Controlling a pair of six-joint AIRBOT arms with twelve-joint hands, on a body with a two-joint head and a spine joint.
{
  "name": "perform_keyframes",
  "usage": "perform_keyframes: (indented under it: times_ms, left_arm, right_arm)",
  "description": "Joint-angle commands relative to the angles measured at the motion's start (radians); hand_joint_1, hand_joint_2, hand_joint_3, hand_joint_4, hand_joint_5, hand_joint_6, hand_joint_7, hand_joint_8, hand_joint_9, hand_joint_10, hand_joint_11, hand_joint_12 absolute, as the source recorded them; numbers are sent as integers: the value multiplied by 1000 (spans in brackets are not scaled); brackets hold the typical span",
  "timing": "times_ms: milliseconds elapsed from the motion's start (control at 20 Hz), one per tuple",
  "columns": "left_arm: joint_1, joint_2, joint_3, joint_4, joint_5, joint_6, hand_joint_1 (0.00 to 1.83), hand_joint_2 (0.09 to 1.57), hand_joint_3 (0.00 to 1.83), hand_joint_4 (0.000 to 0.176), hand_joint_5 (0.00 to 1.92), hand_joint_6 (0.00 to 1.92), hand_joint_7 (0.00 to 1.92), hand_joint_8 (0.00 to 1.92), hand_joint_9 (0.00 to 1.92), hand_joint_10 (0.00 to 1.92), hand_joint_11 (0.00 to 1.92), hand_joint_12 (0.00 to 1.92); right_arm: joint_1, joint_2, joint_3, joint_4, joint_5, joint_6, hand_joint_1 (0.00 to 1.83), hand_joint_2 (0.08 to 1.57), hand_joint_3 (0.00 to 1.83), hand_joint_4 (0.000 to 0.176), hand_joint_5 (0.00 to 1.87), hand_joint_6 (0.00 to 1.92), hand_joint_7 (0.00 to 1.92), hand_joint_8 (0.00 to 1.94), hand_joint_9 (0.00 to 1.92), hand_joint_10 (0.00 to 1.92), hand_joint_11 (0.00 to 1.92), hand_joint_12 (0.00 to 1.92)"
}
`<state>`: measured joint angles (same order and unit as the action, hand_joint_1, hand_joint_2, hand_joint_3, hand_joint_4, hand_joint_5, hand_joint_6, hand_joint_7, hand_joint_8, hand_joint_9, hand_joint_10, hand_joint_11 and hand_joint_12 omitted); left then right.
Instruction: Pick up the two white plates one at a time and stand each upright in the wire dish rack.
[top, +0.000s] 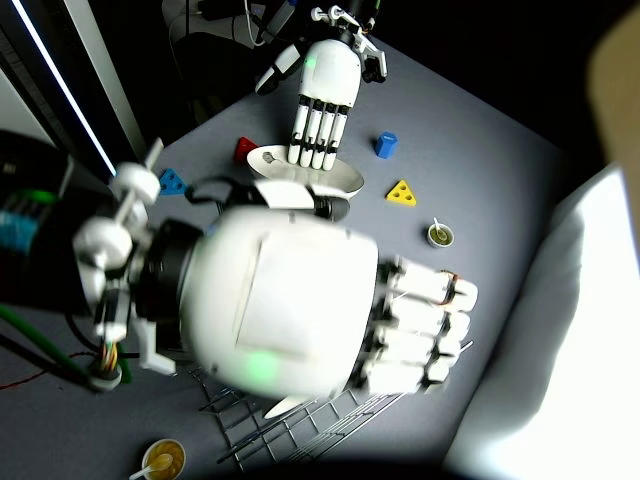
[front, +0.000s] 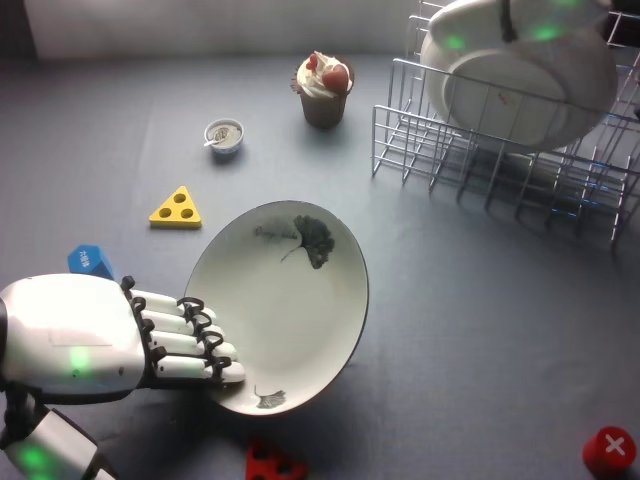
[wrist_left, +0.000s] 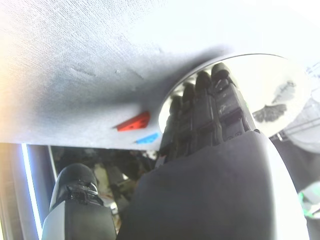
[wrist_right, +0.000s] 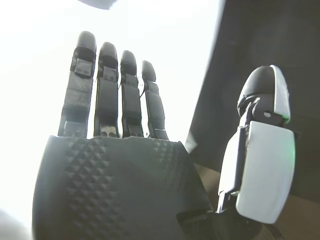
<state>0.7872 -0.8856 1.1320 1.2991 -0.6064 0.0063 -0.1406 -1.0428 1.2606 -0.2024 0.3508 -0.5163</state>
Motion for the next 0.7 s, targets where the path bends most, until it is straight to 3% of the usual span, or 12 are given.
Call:
perform_keyframes:
  times_ms: [0, 50, 150, 200, 300, 400, 550, 650]
  left_arm:
    - [13, -16, -2, 52, 20, -6, 80, 959, 0, 0, 146, 5, 190, 8, 196, 9, 216, 12]
    - [13, -16, -1, 52, 20, -6, 50, 965, 2, 0, 127, 1, 171, 1, 176, 2, 194, 3]
    - [12, -16, 0, 51, 21, -6, 63, 960, 0, 0, 150, 5, 192, 4, 194, 4, 209, 8]
    - [11, -16, 0, 51, 21, -6, 65, 965, 2, 0, 133, 0, 172, 0, 175, 0, 193, 1]
    - [11, -16, 0, 49, 22, -6, 31, 967, 3, 0, 94, 0, 134, 0, 139, 0, 165, 0]
    - [11, -16, 0, 48, 22, -6, 36, 968, 2, 0, 105, 6, 155, 9, 162, 10, 183, 10]
    - [12, -16, 2, 46, 22, -6, 50, 968, 0, 0, 118, 9, 165, 9, 165, 8, 179, 8]
    - [13, -16, 6, 41, 22, -6, 31, 971, 2, 0, 134, 9, 177, 8, 175, 8, 193, 13]
  right_arm:
    - [8, 15, 7, -78, 202, 85, 560, 853, 0, 0, 245, 11, 273, 7, 280, 6, 316, 19]
    - [-2, 15, 17, -242, 264, 226, 514, 876, 0, 0, 203, 2, 229, 1, 244, 0, 276, 4]
    - [-40, 12, 36, -476, 395, 421, 581, 839, 0, 0, 207, 4, 205, 0, 231, 2, 252, 4]
    - [-62, 9, 40, -547, 452, 472, 583, 829, 0, 0, 200, 1, 198, 0, 223, 0, 243, 0]
    - [-106, 5, 39, -609, 517, 489, 522, 839, 0, 0, 100, 0, 96, 0, 123, 0, 146, 0]
    - [-129, -6, 45, -638, 519, 488, 461, 844, 0, 0, 83, 9, 87, 9, 130, 13, 182, 18]
    - [-143, -29, 58, -677, 451, 488, 499, 853, 1, 0, 86, 8, 91, 9, 127, 8, 176, 15]
    - [-154, -41, 51, -765, 409, 488, 532, 840, 0, 0, 61, 0, 71, 1, 111, 1, 167, 11]
